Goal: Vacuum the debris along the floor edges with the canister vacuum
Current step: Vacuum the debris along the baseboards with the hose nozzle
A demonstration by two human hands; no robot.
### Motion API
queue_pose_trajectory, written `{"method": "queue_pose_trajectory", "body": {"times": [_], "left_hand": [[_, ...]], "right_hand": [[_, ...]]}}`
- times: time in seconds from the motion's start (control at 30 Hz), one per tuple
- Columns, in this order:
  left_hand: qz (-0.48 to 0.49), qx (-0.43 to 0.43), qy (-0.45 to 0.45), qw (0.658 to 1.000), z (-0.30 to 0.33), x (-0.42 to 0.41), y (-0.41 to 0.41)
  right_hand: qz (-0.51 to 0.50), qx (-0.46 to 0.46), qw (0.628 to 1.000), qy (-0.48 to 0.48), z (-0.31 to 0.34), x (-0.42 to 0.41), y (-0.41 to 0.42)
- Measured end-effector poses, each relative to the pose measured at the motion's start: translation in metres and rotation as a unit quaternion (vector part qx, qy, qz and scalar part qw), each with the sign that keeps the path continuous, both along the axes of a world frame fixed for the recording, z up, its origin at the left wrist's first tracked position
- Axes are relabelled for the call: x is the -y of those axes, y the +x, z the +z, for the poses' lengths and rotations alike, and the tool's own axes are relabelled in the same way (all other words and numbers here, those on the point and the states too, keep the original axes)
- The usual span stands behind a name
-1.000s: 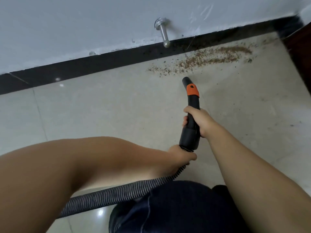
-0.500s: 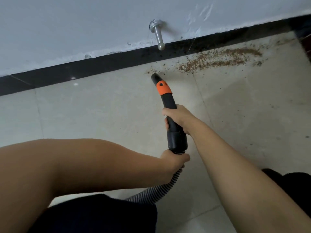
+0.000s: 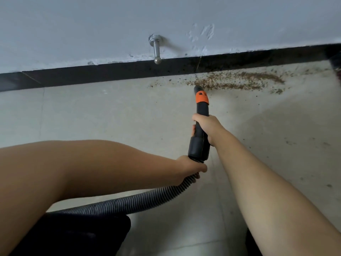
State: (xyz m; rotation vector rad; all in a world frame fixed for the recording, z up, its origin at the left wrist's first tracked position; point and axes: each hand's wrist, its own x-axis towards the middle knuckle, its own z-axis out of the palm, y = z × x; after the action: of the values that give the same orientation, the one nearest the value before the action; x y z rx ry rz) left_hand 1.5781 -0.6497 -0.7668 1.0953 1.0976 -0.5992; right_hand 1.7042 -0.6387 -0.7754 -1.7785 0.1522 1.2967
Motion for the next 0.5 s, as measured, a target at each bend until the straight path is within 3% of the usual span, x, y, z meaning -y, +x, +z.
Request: {"method": "queue_pose_trajectory", "body": {"times": [0.2,0.5], "left_hand": [[0.019,-0.004,0.038,0.999,0.003,0.032,0.039],[0.042,-0.044,0.096,0.994,0.024,0.027,0.071]], "right_hand": [[-0.007,-0.029,0.999,0.016,0.0,0.028,0.043],[0.059,-0.036,0.997,0.018,0.004,0.014,0.071]]}}
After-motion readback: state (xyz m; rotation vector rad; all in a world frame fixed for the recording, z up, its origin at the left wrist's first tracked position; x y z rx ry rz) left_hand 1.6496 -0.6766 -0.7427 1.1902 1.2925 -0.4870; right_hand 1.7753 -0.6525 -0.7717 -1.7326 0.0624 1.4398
